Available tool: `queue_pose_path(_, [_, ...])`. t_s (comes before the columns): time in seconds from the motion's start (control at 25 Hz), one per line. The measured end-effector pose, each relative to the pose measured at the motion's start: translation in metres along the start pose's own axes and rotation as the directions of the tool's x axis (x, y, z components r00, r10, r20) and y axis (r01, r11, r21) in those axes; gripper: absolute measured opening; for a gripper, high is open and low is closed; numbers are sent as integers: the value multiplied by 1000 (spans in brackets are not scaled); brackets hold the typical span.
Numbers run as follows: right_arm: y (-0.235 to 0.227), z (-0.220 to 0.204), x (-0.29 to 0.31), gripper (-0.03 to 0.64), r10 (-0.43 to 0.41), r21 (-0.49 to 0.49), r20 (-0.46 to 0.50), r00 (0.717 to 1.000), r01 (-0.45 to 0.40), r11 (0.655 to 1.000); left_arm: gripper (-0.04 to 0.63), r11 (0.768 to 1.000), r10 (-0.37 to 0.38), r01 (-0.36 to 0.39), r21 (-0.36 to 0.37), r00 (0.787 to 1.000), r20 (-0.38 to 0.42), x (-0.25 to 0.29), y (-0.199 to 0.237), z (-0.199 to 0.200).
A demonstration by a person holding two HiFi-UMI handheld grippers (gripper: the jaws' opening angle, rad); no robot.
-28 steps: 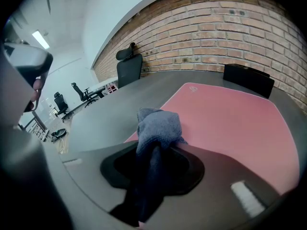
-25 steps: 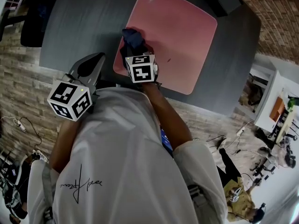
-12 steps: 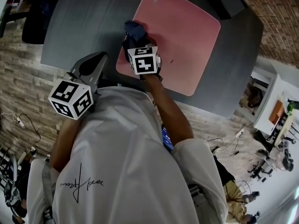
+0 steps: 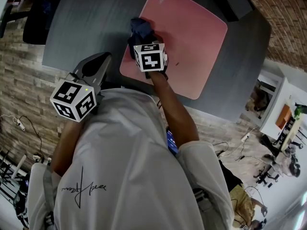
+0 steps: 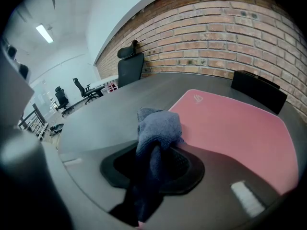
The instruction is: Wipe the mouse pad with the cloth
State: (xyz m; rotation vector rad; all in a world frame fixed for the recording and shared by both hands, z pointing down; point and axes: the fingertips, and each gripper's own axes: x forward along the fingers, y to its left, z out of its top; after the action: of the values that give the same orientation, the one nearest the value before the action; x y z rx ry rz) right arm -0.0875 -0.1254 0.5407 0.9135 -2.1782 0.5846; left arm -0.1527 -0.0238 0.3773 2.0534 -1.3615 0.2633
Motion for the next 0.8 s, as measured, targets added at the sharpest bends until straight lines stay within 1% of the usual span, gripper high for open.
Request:
queue_pose_path(0.2, [-6, 6, 4, 114, -1, -1, 3, 1000, 1, 1000, 14, 1000, -6, 6, -28, 1000, 19, -1, 2, 2])
queue_pose_path(0.56, [-17, 14, 9, 115, -13, 1, 7, 1000, 13, 1000, 14, 999, 26, -25, -41, 999, 25, -5, 9, 2])
queue_pose_path(0.8, [-29, 21, 12, 115, -28, 18, 14, 1000, 28, 999, 14, 999, 24, -23, -42, 999, 28, -5, 10, 5])
